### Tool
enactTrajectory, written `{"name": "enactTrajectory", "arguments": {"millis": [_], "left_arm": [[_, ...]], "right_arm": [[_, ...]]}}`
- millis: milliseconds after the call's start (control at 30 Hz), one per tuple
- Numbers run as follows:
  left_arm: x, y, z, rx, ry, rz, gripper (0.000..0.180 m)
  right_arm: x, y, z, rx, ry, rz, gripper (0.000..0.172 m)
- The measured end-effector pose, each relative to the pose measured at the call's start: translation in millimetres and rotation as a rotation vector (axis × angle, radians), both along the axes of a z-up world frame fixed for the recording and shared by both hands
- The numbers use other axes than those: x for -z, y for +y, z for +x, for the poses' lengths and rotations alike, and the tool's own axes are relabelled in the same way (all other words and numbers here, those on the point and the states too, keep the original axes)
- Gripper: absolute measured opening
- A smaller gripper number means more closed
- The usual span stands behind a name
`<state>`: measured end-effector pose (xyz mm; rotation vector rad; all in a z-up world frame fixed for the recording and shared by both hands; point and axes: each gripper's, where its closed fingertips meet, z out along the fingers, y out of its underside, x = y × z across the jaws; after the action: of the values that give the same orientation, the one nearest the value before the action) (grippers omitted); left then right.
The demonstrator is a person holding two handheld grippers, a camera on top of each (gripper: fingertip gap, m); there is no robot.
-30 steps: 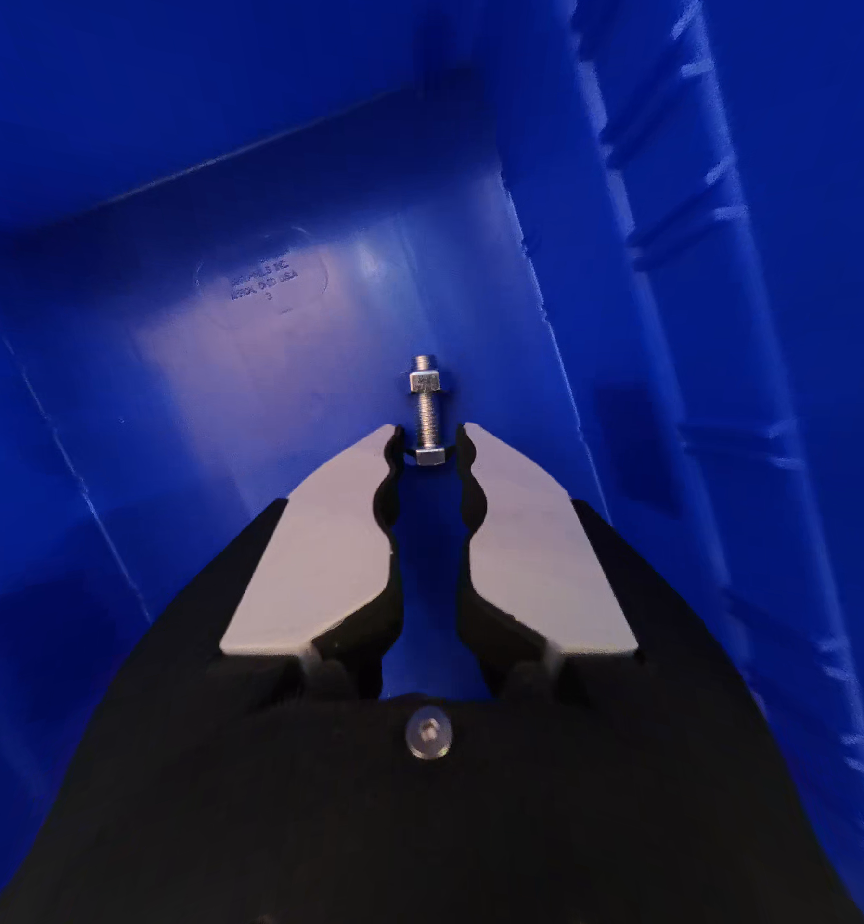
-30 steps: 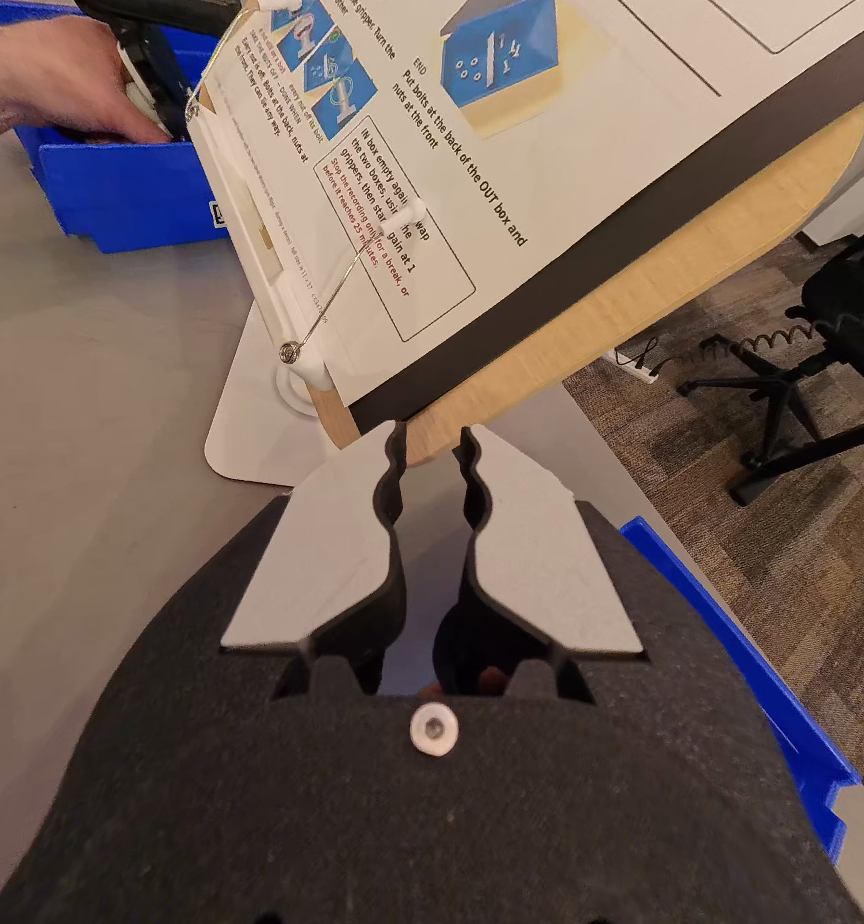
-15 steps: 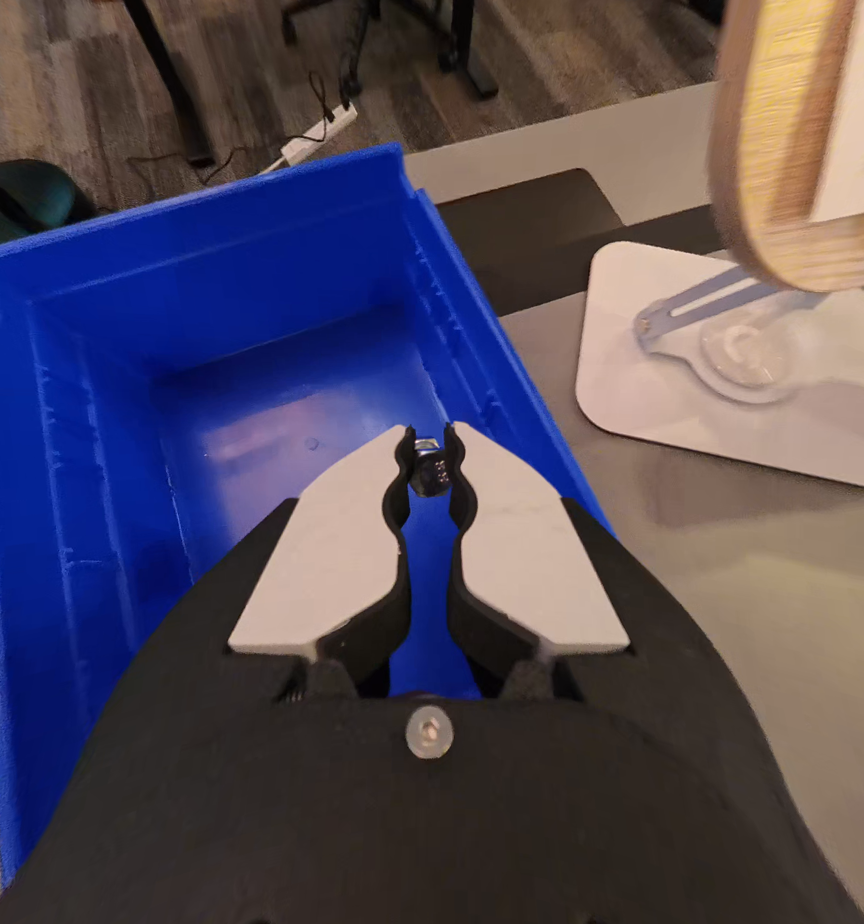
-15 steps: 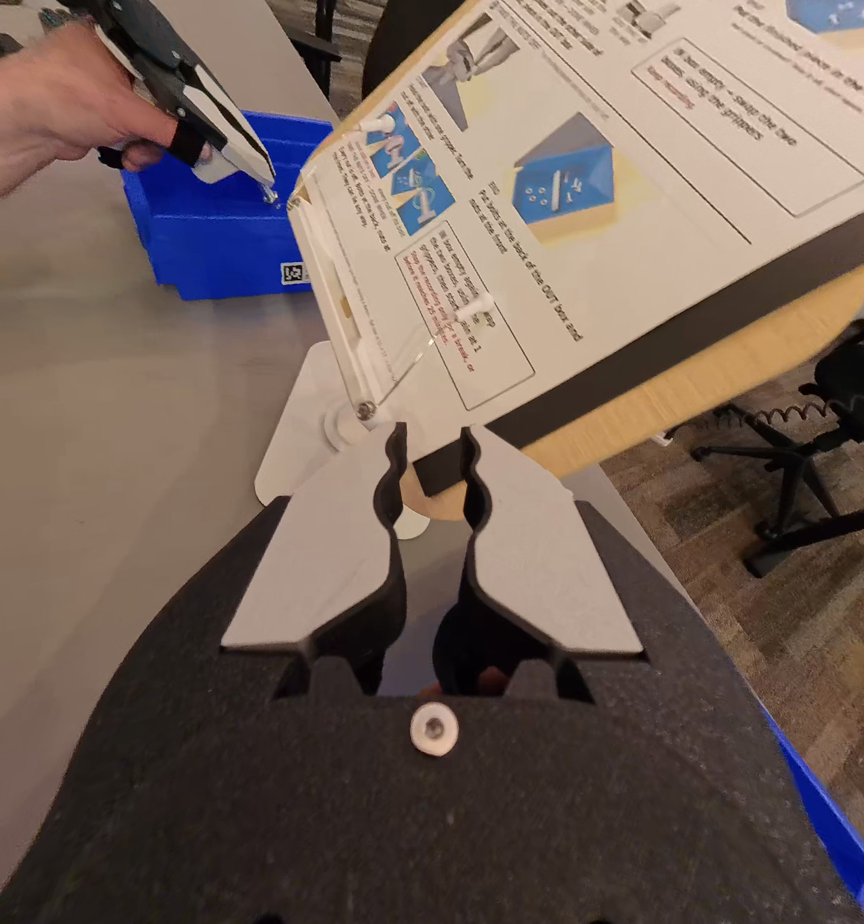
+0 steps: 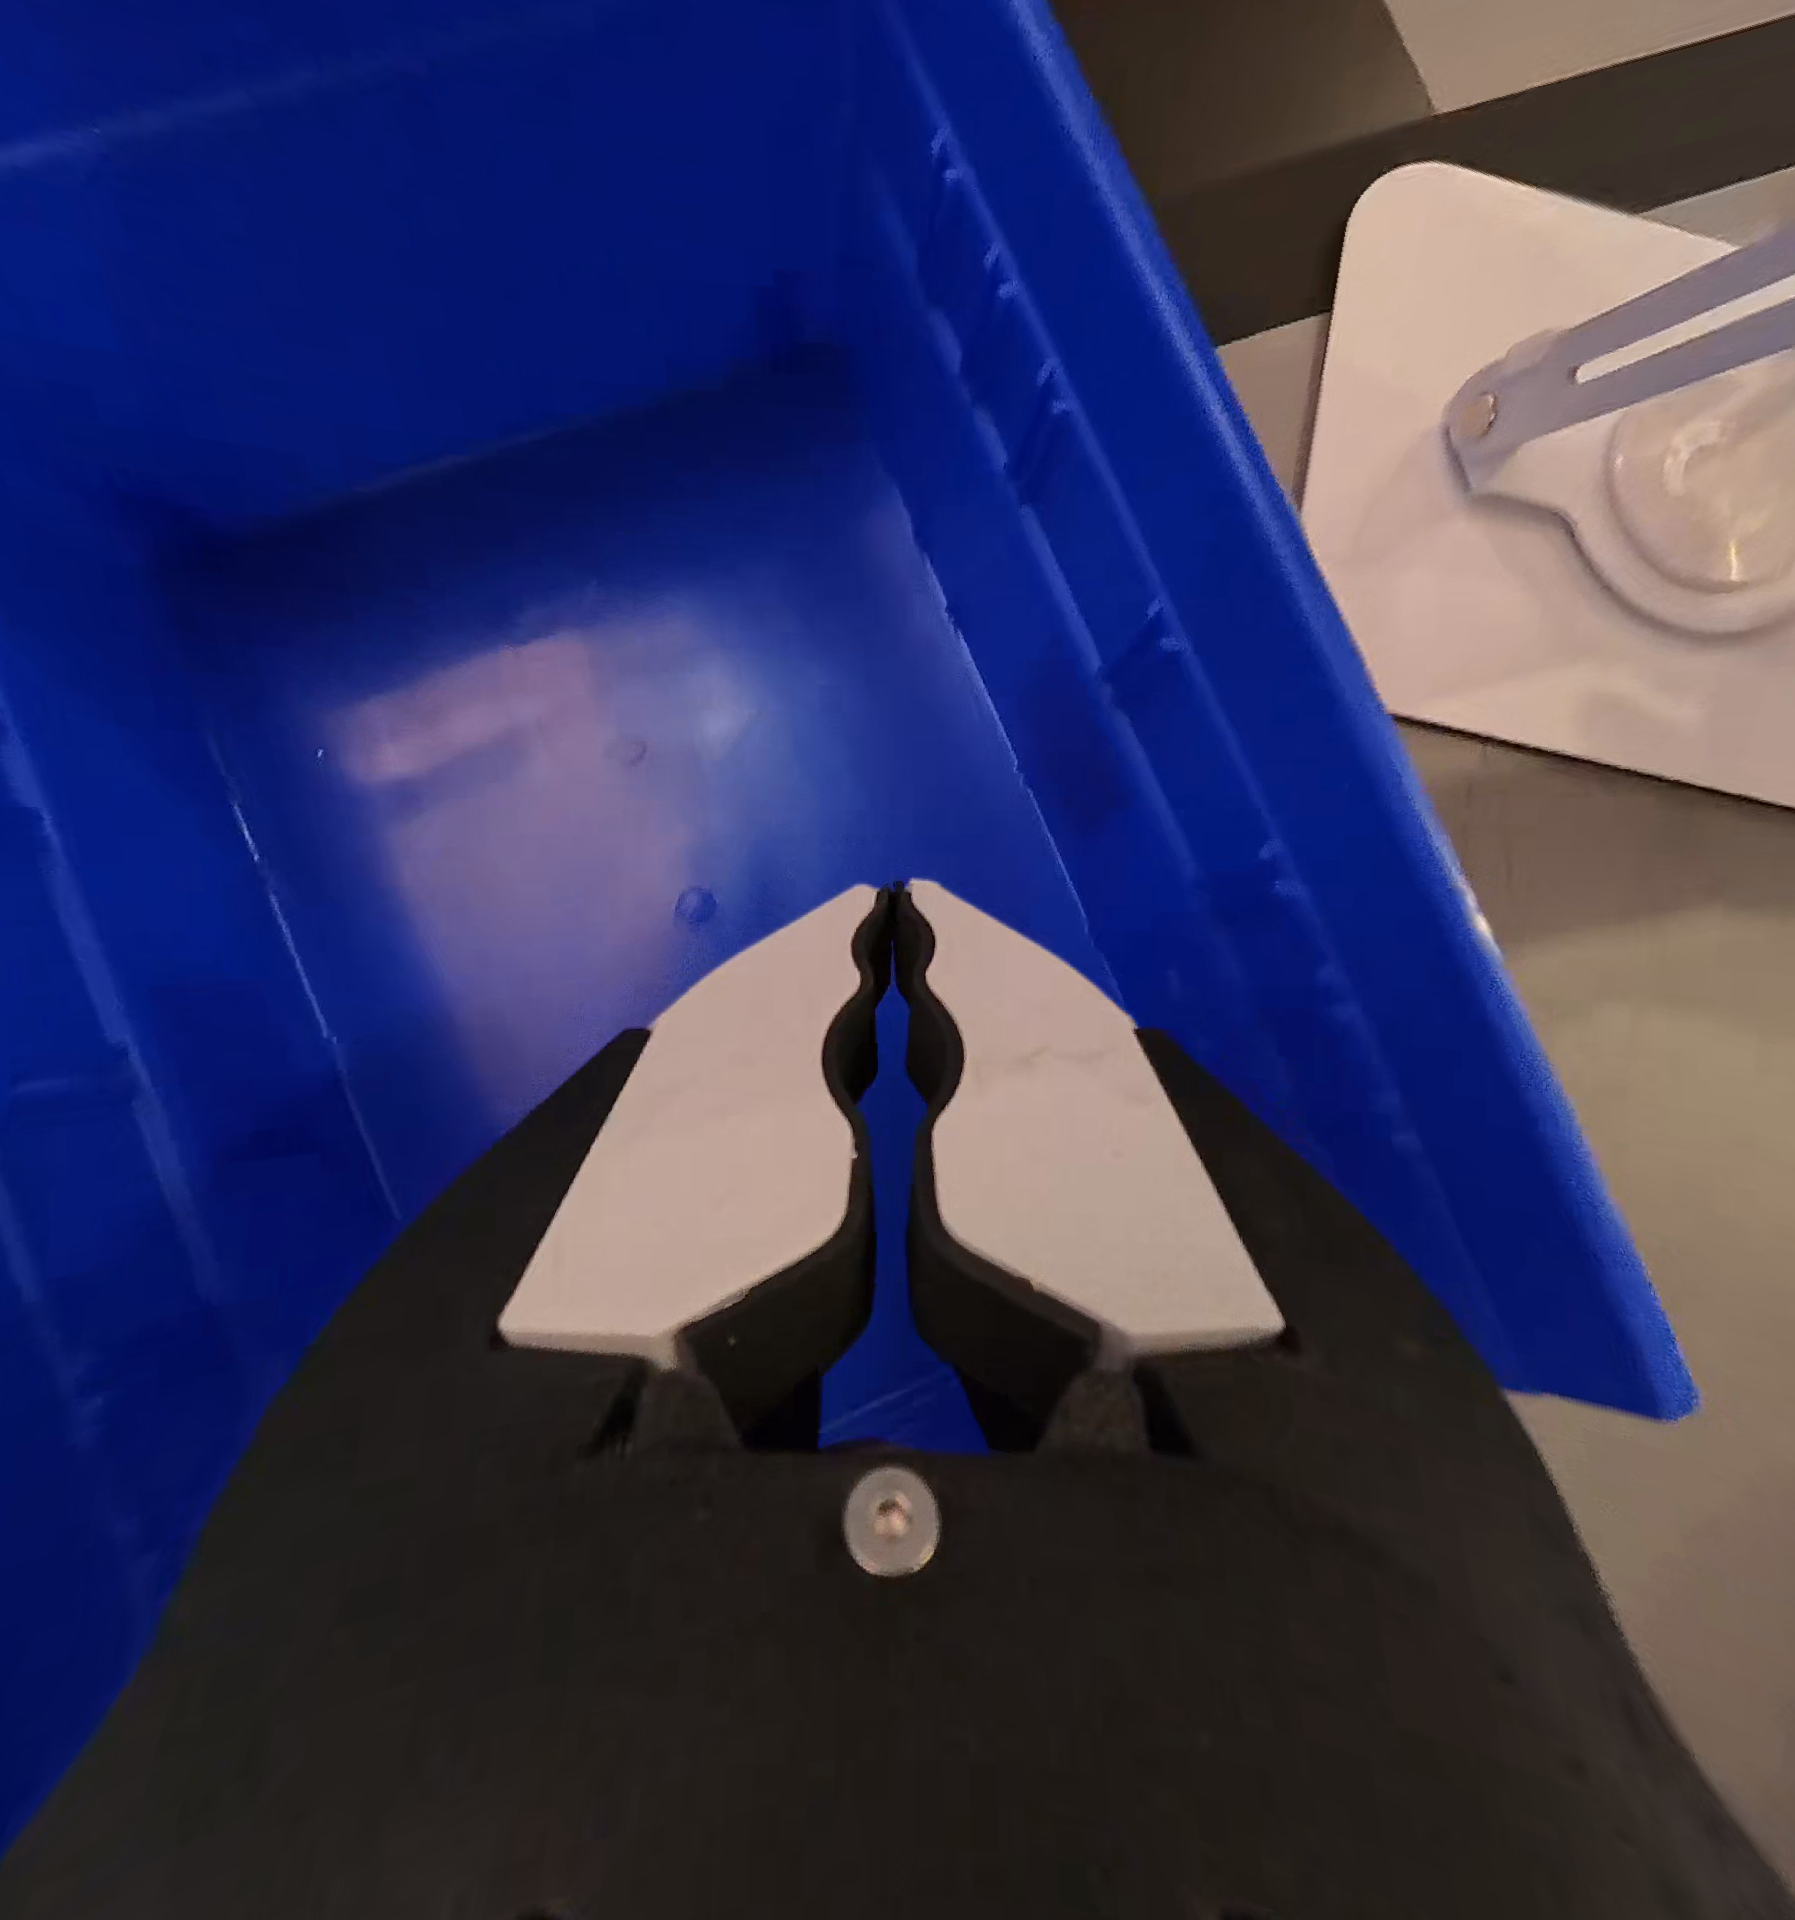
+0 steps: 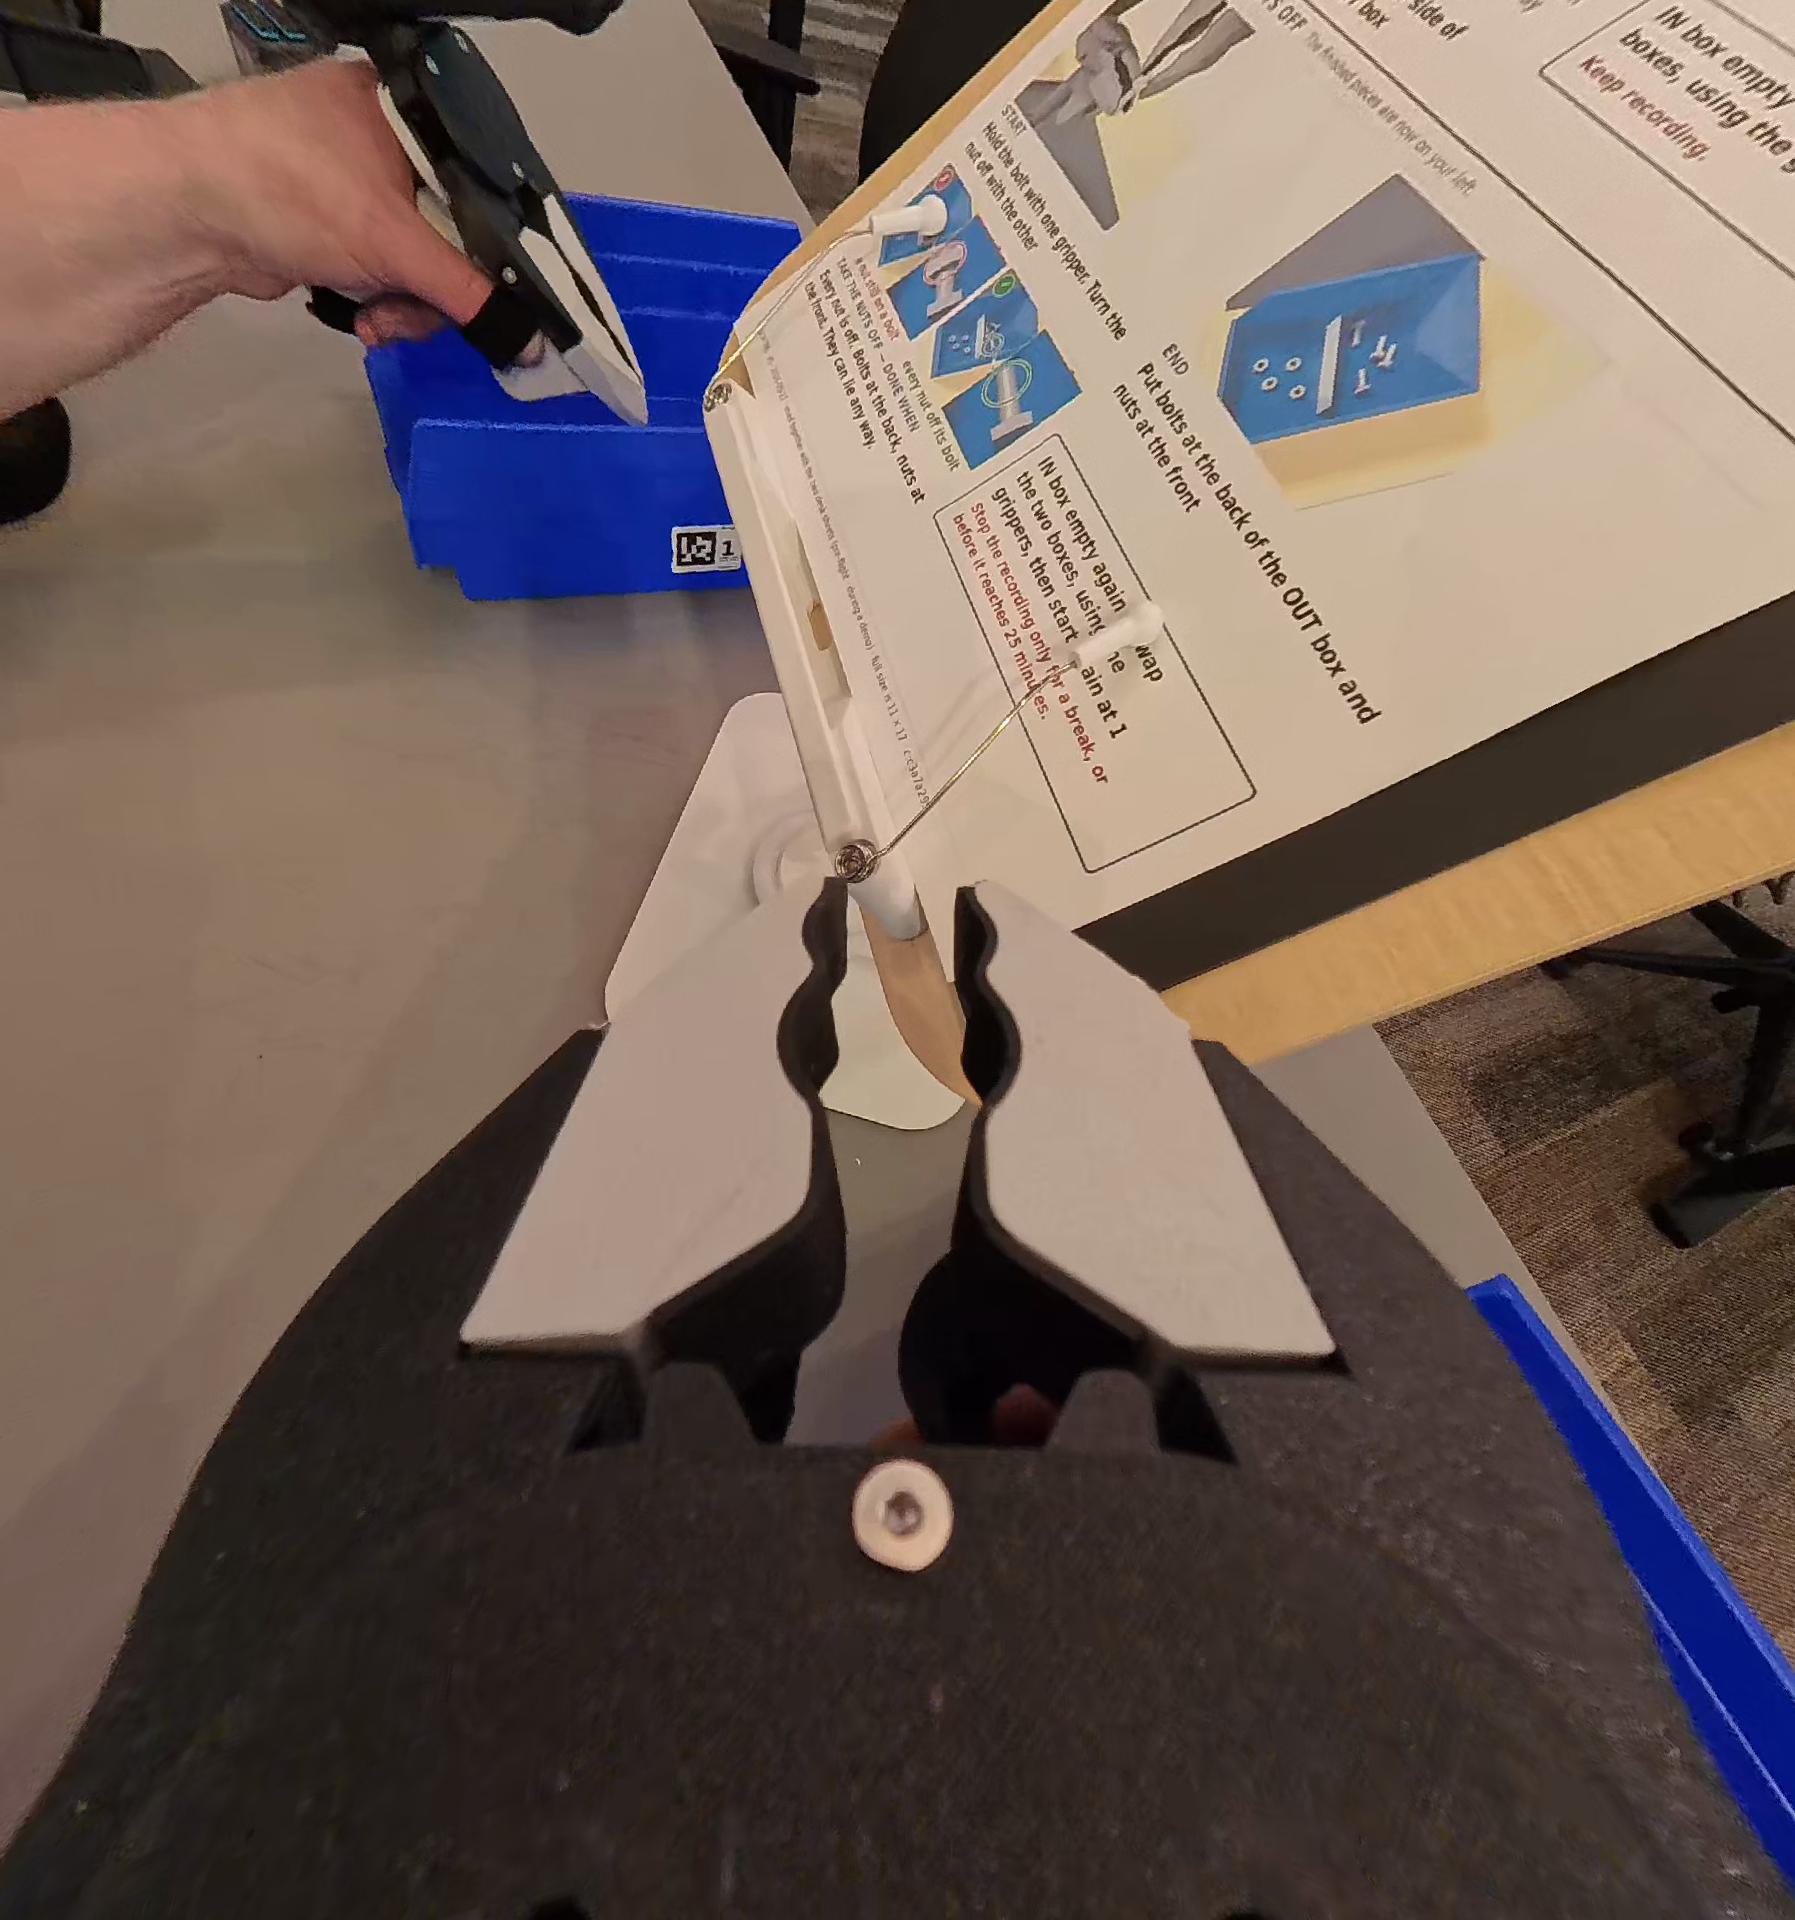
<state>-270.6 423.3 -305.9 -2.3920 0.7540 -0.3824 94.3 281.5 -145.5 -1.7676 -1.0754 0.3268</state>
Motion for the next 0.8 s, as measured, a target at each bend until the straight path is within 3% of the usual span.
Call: {"name": "enactTrajectory", "arguments": {"millis": [167,400,467,700,800], "left_arm": [[4.6,-21.2,-1.9,0.018,-0.079,-0.152,0.025],[32.9,-43.4,2.7,0.094,0.008,-0.346,0.033],[32.1,-44.5,10.7,0.126,-0.043,-0.362,0.033],[46.5,-63.4,10.6,0.261,0.055,-0.434,0.042],[41.8,-64.5,23.6,0.279,-0.053,-0.468,0.039]], "right_arm": [[5.3,-2.3,-7.8,-0.041,0.025,-0.025,0.019],[5.7,-11.9,-29.6,-0.114,0.038,-0.020,0.020],[7.1,-13.1,-35.7,-0.126,0.038,-0.027,0.020],[16.1,-9.5,-60.3,-0.139,0.075,-0.055,0.020],[21.9,-6.5,-69.6,-0.136,0.080,-0.074,0.019]]}}
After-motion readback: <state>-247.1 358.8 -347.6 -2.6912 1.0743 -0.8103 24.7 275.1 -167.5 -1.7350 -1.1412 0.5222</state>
